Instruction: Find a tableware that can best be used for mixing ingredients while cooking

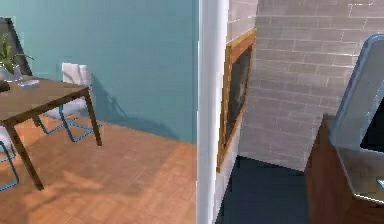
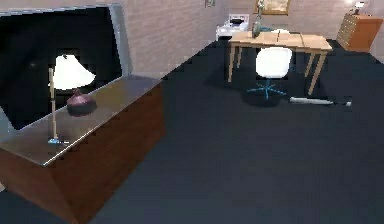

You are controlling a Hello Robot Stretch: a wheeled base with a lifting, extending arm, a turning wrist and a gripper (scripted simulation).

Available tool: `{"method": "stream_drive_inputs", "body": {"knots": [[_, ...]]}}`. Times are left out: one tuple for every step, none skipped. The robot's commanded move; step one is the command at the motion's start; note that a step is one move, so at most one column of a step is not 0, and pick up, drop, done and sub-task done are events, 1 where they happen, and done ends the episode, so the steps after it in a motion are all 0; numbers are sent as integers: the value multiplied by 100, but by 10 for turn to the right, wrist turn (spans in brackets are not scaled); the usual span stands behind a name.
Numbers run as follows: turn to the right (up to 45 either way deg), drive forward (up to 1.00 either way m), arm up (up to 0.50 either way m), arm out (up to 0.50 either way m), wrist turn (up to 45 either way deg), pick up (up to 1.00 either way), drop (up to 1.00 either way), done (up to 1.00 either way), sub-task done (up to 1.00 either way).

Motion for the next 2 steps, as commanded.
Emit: {"method": "stream_drive_inputs", "body": {"knots": [[-450,0,0,0,0,0,0,0,0],[-210,0,0,0,0,0,0,0,0]]}}
